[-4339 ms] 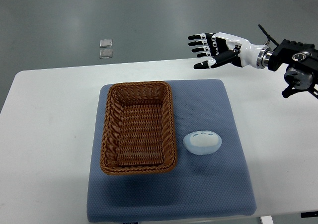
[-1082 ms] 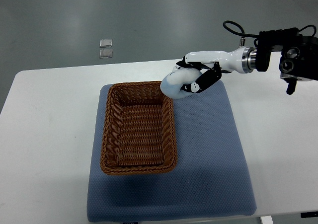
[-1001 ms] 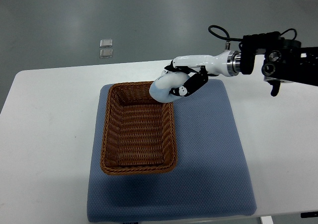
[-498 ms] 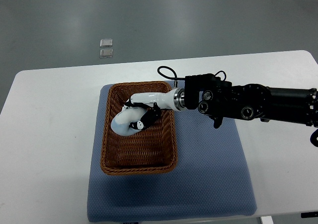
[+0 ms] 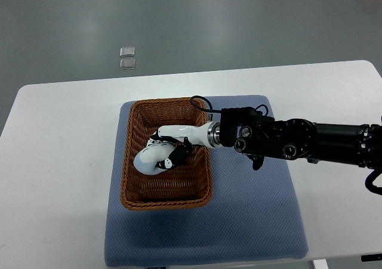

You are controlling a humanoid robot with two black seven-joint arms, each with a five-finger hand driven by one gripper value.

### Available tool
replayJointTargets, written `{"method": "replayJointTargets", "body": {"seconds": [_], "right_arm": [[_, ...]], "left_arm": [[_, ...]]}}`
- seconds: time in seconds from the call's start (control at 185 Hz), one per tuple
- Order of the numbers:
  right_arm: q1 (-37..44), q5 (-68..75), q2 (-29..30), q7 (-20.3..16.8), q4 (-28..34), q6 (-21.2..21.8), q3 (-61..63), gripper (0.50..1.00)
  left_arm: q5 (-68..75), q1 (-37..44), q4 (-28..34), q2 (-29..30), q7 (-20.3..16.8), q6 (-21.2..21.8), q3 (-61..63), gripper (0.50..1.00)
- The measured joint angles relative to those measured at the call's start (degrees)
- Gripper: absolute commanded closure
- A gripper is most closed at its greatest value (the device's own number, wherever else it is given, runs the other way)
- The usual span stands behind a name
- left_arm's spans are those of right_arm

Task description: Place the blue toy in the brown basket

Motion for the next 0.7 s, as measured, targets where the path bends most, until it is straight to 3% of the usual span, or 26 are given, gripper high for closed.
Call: {"method": "replayJointTargets", "body": {"seconds": [0.249, 0.698], "right_arm": [[0.3, 0.6, -0.7, 0.4, 0.0, 0.5, 0.3, 0.644], [3.3, 0.9, -5.4, 0.5, 0.1, 3.9, 5.2, 0.642]], "left_arm": [[0.0, 0.0, -0.1, 0.0, 0.0, 0.0, 0.0, 0.500], [0.0, 0.0, -0.3, 0.0, 0.0, 0.0, 0.0, 0.500]]}}
